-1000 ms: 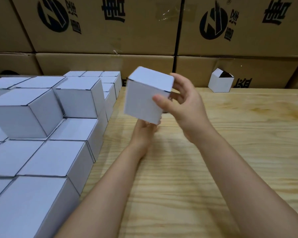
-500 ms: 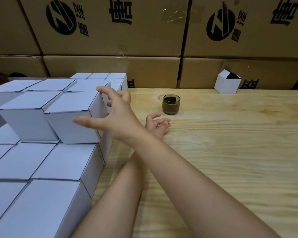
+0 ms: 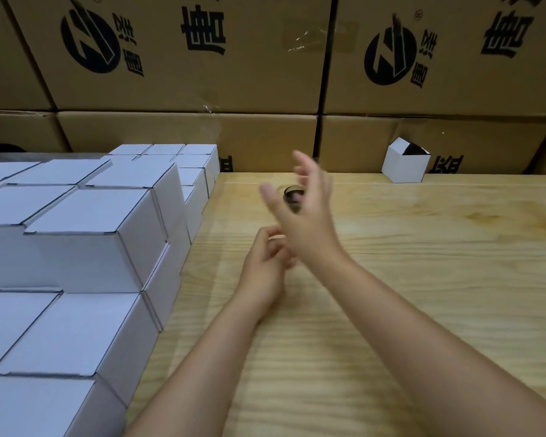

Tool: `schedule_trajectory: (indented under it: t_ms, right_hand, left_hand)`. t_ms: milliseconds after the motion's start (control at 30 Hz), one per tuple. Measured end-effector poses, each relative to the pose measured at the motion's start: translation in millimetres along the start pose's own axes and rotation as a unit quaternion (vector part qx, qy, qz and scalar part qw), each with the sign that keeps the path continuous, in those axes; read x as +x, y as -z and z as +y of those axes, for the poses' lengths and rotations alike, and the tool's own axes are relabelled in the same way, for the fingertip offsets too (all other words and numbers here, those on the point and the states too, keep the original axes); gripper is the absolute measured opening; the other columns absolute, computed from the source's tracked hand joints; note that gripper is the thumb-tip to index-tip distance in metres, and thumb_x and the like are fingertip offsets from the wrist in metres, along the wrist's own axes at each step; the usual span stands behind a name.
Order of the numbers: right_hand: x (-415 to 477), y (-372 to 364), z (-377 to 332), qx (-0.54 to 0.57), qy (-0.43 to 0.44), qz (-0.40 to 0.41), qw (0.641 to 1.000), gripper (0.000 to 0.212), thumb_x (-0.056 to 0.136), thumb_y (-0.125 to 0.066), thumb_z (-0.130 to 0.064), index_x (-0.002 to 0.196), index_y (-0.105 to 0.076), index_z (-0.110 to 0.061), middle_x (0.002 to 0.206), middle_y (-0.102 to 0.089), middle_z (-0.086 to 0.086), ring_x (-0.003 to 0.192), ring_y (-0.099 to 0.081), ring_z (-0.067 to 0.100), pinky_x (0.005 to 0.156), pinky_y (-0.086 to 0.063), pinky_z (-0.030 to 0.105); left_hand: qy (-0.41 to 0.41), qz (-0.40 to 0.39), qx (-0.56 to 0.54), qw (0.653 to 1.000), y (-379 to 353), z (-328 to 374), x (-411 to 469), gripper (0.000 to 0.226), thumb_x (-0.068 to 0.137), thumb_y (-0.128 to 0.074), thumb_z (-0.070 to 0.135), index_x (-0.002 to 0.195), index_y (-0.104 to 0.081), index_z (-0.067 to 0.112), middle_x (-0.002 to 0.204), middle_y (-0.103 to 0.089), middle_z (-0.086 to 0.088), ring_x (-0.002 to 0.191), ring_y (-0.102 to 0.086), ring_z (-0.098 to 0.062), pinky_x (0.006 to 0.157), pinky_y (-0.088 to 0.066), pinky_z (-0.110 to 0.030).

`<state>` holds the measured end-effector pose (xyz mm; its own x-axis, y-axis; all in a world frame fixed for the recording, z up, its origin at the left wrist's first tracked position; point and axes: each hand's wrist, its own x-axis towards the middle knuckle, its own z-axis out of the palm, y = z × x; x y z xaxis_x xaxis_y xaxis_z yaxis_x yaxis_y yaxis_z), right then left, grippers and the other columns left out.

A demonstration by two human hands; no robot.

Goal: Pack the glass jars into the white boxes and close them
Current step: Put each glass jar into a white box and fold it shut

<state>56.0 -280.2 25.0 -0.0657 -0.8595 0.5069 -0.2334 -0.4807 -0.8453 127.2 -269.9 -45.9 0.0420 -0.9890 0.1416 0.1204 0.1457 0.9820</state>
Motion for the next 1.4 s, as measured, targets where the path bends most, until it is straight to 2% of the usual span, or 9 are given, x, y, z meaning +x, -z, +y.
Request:
schedule_trajectory:
  t_ms: [100, 233, 400, 567, 800, 900, 1000, 1167, 1400]
  right_hand:
    - [38, 57, 47, -0.11, -0.009, 0.093, 0.99, 0.051, 0.09, -0.062, -0.027, 0.135, -0.041, -0.017, 0.13, -0.034, 0.004, 0.126, -0.035, 0.019, 0.107, -0.033, 0.038]
    - [95, 121, 106, -0.238, -0.075, 0.146, 0.957, 0.049, 0.09, -0.054, -0.021, 0.136, -0.038, -0.017, 0.137, -0.032, 0.005, 0.128, -0.03, 0.023, 0.102, -0.033, 0.034]
    - [155, 177, 159, -0.376, -0.137, 0.084, 0.912, 0.034, 0.089, -0.055, -0.02, 0.122, -0.054, -0.012, 0.15, -0.023, 0.004, 0.134, -0.022, 0.027, 0.102, -0.031, 0.039]
    - [192, 207, 183, -0.43, -0.21, -0.013, 0.878, 0.044, 0.089, -0.06, -0.024, 0.129, -0.053, -0.01, 0.16, 0.0, -0.005, 0.139, -0.018, 0.031, 0.102, -0.031, 0.042]
    - [221, 211, 195, -0.445, -0.237, -0.049, 0.862, 0.038, 0.091, -0.056, -0.019, 0.125, -0.054, -0.003, 0.157, -0.011, 0.001, 0.13, -0.033, 0.031, 0.097, -0.036, 0.039]
    - [224, 210, 197, -0.432, -0.225, -0.013, 0.873, 0.043, 0.093, -0.051, -0.012, 0.134, -0.042, -0.004, 0.145, -0.029, 0.008, 0.108, -0.046, 0.028, 0.081, -0.041, 0.035]
    - [222, 205, 194, -0.45, -0.192, 0.001, 0.872, 0.032, 0.094, -0.047, -0.016, 0.123, -0.049, -0.001, 0.135, -0.038, 0.009, 0.095, -0.047, 0.023, 0.072, -0.041, 0.033]
    - [203, 192, 167, -0.476, -0.105, 0.034, 0.872, 0.032, 0.096, -0.044, -0.022, 0.108, -0.056, 0.004, 0.126, -0.043, 0.011, 0.102, -0.051, 0.031, 0.078, -0.049, 0.044]
    - [136, 159, 94, -0.416, 0.006, 0.117, 0.902, 0.017, 0.085, -0.054, -0.02, 0.082, -0.061, -0.004, 0.109, -0.05, 0.005, 0.101, -0.046, 0.027, 0.085, -0.041, 0.045]
  left_hand:
    - [-0.006, -0.024, 0.056, 0.998, -2, 3, 1, 0.024, 0.095, -0.052, 0.0, 0.098, -0.057, 0.024, 0.082, -0.073, 0.01, 0.08, -0.068, -0.005, 0.081, -0.05, -0.023]
    - [-0.01, -0.034, 0.108, 0.993, 0, 2, -5, 0.02, 0.093, -0.057, 0.006, 0.097, -0.06, 0.026, 0.092, -0.073, 0.007, 0.092, -0.067, -0.009, 0.089, -0.05, -0.029]
    - [-0.024, -0.034, 0.12, 0.992, 1, 0, -2, 0.02, 0.092, -0.057, 0.001, 0.096, -0.063, 0.019, 0.096, -0.073, 0.002, 0.093, -0.068, -0.012, 0.086, -0.051, -0.028]
    - [-0.035, -0.037, 0.109, 0.993, 4, -2, -2, 0.022, 0.09, -0.057, -0.001, 0.089, -0.067, 0.019, 0.097, -0.073, -0.003, 0.094, -0.069, -0.016, 0.087, -0.053, -0.025]
    - [-0.037, -0.048, 0.115, 0.992, 5, -2, -1, 0.034, 0.09, -0.056, -0.003, 0.082, -0.069, 0.028, 0.097, -0.073, -0.003, 0.095, -0.069, -0.016, 0.083, -0.053, -0.02]
    - [-0.048, -0.052, 0.107, 0.992, 6, -2, -1, 0.024, 0.091, -0.06, 0.007, 0.084, -0.068, 0.029, 0.098, -0.073, -0.004, 0.095, -0.069, -0.017, 0.082, -0.053, -0.02]
    - [-0.046, -0.053, 0.096, 0.993, 5, -1, -1, 0.014, 0.079, -0.058, 0.021, 0.084, -0.068, 0.03, 0.097, -0.073, -0.003, 0.094, -0.069, -0.016, 0.082, -0.052, -0.02]
    - [-0.046, -0.055, 0.096, 0.993, 5, 1, -3, 0.012, 0.08, -0.058, 0.023, 0.084, -0.067, 0.03, 0.098, -0.073, -0.001, 0.093, -0.069, -0.013, 0.085, -0.052, -0.02]
    - [-0.024, -0.053, 0.085, 0.995, 7, 1, -2, 0.017, 0.093, -0.056, 0.003, 0.095, -0.062, 0.019, 0.095, -0.073, 0.0, 0.092, -0.068, -0.013, 0.081, -0.05, -0.024]
